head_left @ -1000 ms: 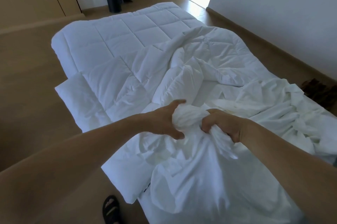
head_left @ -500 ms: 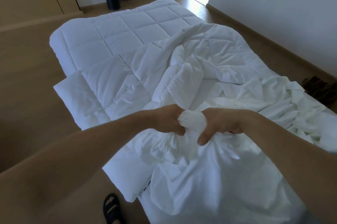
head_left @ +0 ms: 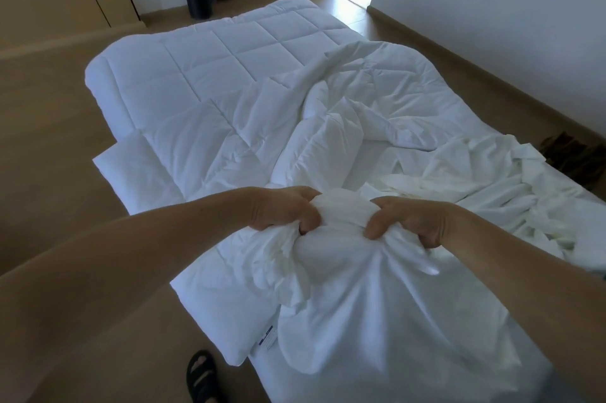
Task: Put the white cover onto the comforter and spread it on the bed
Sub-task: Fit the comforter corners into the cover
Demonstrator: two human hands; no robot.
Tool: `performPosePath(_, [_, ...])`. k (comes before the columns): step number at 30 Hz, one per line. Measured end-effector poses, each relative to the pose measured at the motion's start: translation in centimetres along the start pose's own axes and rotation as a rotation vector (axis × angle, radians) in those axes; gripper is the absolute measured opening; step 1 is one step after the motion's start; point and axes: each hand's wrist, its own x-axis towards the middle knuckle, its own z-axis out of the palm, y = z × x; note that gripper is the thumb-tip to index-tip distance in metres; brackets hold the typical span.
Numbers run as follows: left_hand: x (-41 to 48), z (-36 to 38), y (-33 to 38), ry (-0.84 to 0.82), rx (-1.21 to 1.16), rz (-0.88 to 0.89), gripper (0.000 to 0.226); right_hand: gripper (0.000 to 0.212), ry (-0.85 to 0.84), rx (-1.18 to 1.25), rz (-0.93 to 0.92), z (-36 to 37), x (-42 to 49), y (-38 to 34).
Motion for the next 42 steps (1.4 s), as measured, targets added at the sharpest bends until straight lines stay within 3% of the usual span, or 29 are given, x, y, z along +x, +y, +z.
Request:
performPosePath(3, [0.0,0.8,0.1,-0.085,-0.187,-0.014,0.043,0.041,0.053,0.006,-0.072,-0.1,-0.1,-0.8])
performPosePath(8, [0.6,2.0,0.0,-0.044,0.200,-0.007,0.049,0.057,0.228,-0.077,-0.137,0.4,0.5,-1.4])
performPosePath(11, [0.5,2.0,-0.2,-0.043,0.170,0.023,0.055,0.058,0.279,-0.125,-0.166,0.8,0.4,-1.3])
performPosePath(14, [0.5,1.2,-0.5,-0.076,0.066,0.035,0.053,0.053,0.243,-0.347,-0.131,1.7,-0.4,-1.4])
performPosePath(18, [0.5,0.5,-0.5,-0.024,0.201,-0.034,0.042,0.046,0.225,-0.637,0.003,3.4,-0.1,0.3])
performPosePath(22, [0.4,0.9,0.5,0.037,0.173,-0.029,0.028,0.031,0.355,-0.457,-0.058,4.0,0.9,2.4])
performPosePath(26, [0.4,1.1,0.6,-0.042,0.136,-0.035,0.040,0.030,0.161,-0.233,-0.016,3.3,-0.4,2.8])
performPosePath(29, [0.0,1.7,0.8,-0.100,0.182,-0.001,0.044,0.030,0.158,-0.122,-0.056,2.1,-1.1,2.2])
performPosePath(32, [-0.3,2.3,1.3,-0.035,0.368,-0.006,0.026,0.037,0.261,-0.278,-0.105,1.9,-1.3,1.4])
performPosePath(34, [-0.4,2.6,0.9,0.061,0.508,0.012,0.024,0.041,0.326,-0.423,-0.131,2.4,-1.0,1.1])
performPosePath(36, [-0.2,2.8,0.2,0.117,0.571,0.022,0.027,0.040,0.338,-0.408,-0.145,2.7,-0.9,1.0])
performPosePath(42, [-0.4,2.7,-1.6,0.020,0.184,0.121,0.033,0.047,0.186,-0.158,-0.164,2.8,-1.4,0.6])
